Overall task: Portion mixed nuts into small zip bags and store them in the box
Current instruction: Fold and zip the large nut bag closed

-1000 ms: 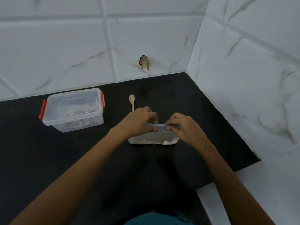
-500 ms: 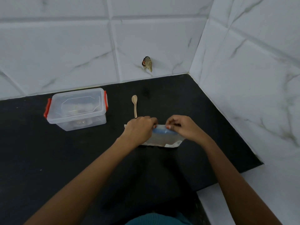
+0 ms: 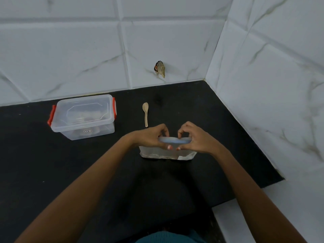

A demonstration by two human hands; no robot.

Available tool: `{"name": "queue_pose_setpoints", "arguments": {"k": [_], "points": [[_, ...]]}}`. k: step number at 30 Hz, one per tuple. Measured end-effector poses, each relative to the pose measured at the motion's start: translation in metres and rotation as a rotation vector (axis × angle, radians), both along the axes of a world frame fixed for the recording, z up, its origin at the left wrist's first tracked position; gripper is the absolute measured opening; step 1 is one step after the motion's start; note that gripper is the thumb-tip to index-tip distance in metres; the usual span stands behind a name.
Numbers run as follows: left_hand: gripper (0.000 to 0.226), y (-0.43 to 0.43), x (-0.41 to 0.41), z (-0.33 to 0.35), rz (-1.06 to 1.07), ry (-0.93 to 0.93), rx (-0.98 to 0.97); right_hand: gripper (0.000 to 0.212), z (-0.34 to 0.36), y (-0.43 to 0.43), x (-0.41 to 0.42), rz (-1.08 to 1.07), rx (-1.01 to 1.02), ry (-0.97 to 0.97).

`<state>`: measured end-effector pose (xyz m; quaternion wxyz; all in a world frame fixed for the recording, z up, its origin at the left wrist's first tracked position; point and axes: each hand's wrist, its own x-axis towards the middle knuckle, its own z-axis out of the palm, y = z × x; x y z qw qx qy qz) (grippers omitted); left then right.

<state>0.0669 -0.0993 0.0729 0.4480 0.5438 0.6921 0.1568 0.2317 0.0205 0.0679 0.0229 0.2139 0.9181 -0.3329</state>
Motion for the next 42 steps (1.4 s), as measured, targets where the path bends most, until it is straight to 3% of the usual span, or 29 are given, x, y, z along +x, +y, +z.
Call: {"name": "queue_pose_setpoints", "arguments": {"k": [7,11,13,17,23,27,31,36,42], "points": [[0.024,-0.001,0.004,-0.005,-0.054,0.231,0.136,0.013,-0.001,-0.003,0.002,-0.031,0.054,-0.008],[0.030,-0.008,0.010,-0.004,-0.134,0.612,0.203,0.019,-0.004,-0.007,0.005,-0.025,0.176,0.020],[0.034,-0.013,0.014,-0.005,-0.117,0.684,0.215,0.019,-0.007,-0.009,0.008,-0.038,0.203,0.040],[0.034,-0.020,0.016,-0.012,-0.044,0.638,0.238,0.021,-0.012,-0.013,0.013,-0.102,0.196,0.028],[0.028,-0.023,0.005,-0.020,0.133,0.256,0.193,0.006,-0.021,-0.012,0.013,-0.253,-0.069,0.034],[0.014,-0.026,-0.003,-0.025,0.143,0.113,0.198,0.015,-0.027,-0.008,0.010,-0.213,-0.162,0.015],[0.005,-0.023,-0.003,-0.028,0.087,0.142,0.160,0.007,-0.025,-0.004,0.005,-0.151,-0.167,-0.021],[0.041,-0.022,-0.002,-0.027,-0.076,0.381,0.054,0.031,-0.022,0.000,0.007,-0.025,-0.064,-0.141],[0.030,-0.025,0.001,-0.029,-0.122,0.571,0.166,0.018,-0.025,-0.003,0.009,-0.013,0.024,-0.104]]}}
